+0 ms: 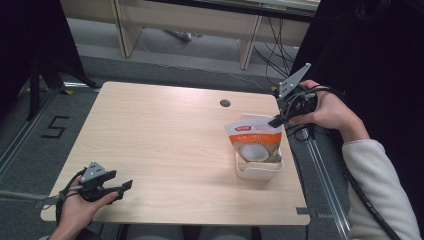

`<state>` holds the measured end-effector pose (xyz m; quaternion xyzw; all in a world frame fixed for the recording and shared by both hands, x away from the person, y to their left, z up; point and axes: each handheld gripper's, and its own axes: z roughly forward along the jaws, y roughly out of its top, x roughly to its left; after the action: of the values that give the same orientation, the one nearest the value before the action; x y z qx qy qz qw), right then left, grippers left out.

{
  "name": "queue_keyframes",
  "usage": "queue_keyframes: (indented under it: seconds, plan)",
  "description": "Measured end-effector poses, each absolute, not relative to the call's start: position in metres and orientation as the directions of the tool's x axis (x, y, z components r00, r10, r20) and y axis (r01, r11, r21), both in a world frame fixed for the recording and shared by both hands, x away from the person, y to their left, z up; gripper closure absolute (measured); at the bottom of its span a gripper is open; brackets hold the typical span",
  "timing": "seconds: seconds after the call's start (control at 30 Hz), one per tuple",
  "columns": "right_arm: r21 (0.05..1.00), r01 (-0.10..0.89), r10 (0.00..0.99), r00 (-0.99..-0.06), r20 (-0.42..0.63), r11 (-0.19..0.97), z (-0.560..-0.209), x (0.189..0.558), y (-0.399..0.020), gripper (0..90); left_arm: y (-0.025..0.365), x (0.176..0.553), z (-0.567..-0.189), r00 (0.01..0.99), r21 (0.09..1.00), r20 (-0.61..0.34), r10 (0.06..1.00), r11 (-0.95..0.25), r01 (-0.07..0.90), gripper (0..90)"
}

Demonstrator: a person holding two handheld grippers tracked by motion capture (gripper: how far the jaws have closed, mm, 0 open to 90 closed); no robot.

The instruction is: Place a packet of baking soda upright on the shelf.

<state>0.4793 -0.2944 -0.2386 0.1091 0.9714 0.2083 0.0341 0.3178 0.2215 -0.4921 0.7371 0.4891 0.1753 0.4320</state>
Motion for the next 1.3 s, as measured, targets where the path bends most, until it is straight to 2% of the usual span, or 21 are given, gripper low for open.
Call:
queue_keyframes:
  seconds: [0.2, 0.23, 0.43, 0.47, 0.53, 0.6, 0.7, 1.3]
  plan:
    - [0.409, 0.188, 0.226, -0.973, -0.046, 0.893, -0.240, 0.479, -0.294, 90.0, 0.221, 0.318, -0.492, 0.462, 0.808, -0.164, 0.872, -0.150, 0.569, 27.8]
    - [0.415, 0.160, 0.199, -0.979, -0.053, 0.896, -0.241, 0.480, -0.294, 90.0, 0.221, 0.318, -0.492, 0.462, 0.808, -0.164, 0.872, -0.150, 0.569, 27.8]
    - [0.407, 0.184, 0.222, -0.974, -0.048, 0.895, -0.242, 0.480, -0.294, 90.0, 0.221, 0.318, -0.492, 0.462, 0.808, -0.163, 0.871, -0.151, 0.569, 27.7]
    - [0.413, 0.154, 0.193, -0.980, -0.055, 0.897, -0.243, 0.482, -0.293, 90.0, 0.222, 0.318, -0.492, 0.462, 0.809, -0.163, 0.872, -0.150, 0.569, 27.7]
    - [0.407, 0.179, 0.215, -0.975, -0.046, 0.896, -0.243, 0.480, -0.293, 90.0, 0.222, 0.318, -0.492, 0.461, 0.809, -0.163, 0.872, -0.150, 0.569, 27.8]
    - [0.409, 0.153, 0.192, -0.980, -0.056, 0.899, -0.244, 0.481, -0.292, 90.0, 0.221, 0.318, -0.492, 0.463, 0.809, -0.163, 0.871, -0.150, 0.568, 27.7]
    - [0.409, 0.178, 0.217, -0.975, -0.050, 0.895, -0.245, 0.481, -0.293, 90.0, 0.221, 0.318, -0.492, 0.462, 0.809, -0.163, 0.872, -0.151, 0.568, 27.7]
    - [0.405, 0.185, 0.217, -0.975, -0.036, 0.895, -0.252, 0.483, -0.296, 90.0, 0.222, 0.318, -0.492, 0.464, 0.810, -0.162, 0.871, -0.152, 0.567, 27.7]
